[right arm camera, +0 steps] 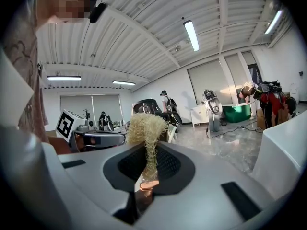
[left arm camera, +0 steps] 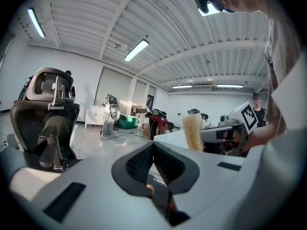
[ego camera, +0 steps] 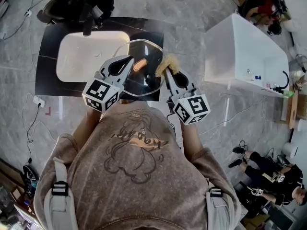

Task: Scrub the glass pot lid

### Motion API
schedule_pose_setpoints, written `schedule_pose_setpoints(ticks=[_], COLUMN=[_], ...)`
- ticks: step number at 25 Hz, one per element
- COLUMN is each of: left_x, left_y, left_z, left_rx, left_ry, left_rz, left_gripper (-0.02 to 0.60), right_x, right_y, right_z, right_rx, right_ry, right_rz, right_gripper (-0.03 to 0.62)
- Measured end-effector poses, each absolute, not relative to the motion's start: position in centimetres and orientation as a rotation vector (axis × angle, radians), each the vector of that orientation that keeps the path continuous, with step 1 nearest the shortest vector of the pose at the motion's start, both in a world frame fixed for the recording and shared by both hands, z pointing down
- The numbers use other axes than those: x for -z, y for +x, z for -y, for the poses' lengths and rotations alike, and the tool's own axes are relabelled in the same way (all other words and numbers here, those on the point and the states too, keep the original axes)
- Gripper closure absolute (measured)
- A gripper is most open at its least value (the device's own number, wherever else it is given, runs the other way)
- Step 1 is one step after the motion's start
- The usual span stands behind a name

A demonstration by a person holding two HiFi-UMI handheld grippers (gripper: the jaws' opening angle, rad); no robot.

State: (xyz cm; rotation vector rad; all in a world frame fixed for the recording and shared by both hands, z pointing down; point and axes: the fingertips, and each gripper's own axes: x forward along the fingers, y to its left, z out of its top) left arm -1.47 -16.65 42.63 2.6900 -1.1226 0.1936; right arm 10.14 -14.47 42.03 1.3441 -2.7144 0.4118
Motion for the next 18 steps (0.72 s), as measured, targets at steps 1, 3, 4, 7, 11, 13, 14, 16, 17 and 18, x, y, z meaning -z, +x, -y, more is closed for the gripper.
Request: schedule_pose_setpoints(ticks=[1,3,4,7,11,13,14,16,17,18], left_x=[-42.8,-43.1,-43.3,-43.5,-43.8,-44.0,-44.0,-44.1,-44.1,-44.1], left_y=[-1.5,-1.4,-1.4,-1.5,-1.6,-1.6,-1.5,-1.5,-1.5,-1.5], left_z=[16.7,16.7,16.7,16.6,16.6,16.6,16.6,16.6,16.7,16.8], left_rx=[-0.197,-0.203,-0.205,-0.201,-0.208,-0.215,-0.218,-0.223,-0.224,-0.225], left_ry=[2.689,2.687,2.682,2.664,2.658,2.653,2.652,2.651,2.650,2.649], left_rz=[1.123,1.124,1.122,1.119,1.116,1.113,1.114,1.120,1.123,1.126], left_gripper=[0.565,0.565,0.565,0.565,0.565,0.565,0.565,0.565,0.565,0.565], right_x=[-42.2,-42.5,-42.6,-42.8,-42.9,-43.1,-43.2,-43.2,-43.1,-43.1], right_y=[10.1,10.1,10.1,10.0,9.8,9.9,9.9,9.9,9.9,9.8], right_z=[14.5,14.6,14.5,14.5,14.7,14.6,14.6,14.7,14.7,14.8], right_rx=[-0.412,-0.411,-0.412,-0.421,-0.424,-0.430,-0.431,-0.425,-0.419,-0.413], right_ry=[1.337,1.324,1.319,1.308,1.290,1.285,1.281,1.266,1.256,1.245], right_rz=[2.715,2.713,2.711,2.708,2.705,2.703,2.703,2.705,2.706,2.706], right_gripper=[0.553,0.553,0.553,0.553,0.553,0.553,0.553,0.553,0.553,0.553])
